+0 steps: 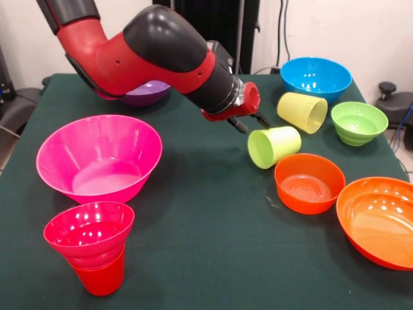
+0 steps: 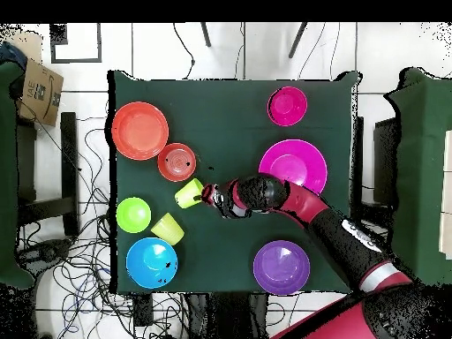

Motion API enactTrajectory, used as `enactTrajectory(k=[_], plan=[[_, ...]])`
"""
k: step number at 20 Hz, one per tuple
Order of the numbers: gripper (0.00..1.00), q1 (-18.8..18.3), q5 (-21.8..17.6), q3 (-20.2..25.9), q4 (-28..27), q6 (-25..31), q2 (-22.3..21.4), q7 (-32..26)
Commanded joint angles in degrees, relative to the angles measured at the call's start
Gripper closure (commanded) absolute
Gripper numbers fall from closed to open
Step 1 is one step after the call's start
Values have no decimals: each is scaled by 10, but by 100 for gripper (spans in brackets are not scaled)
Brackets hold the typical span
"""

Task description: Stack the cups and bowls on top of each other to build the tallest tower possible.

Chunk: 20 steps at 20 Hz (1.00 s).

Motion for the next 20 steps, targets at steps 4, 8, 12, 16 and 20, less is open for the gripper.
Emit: enactTrajectory(k=[4,8,12,16,20], plan=[[0,22,-57,-67,-87,46,-10,-68],[0,21,-48,-60,-89,52,-9,-69],[0,19,-31,-46,-84,49,-4,-66],[0,18,-12,-31,-72,50,-8,-55],[0,21,-4,-25,-71,51,-10,-48]])
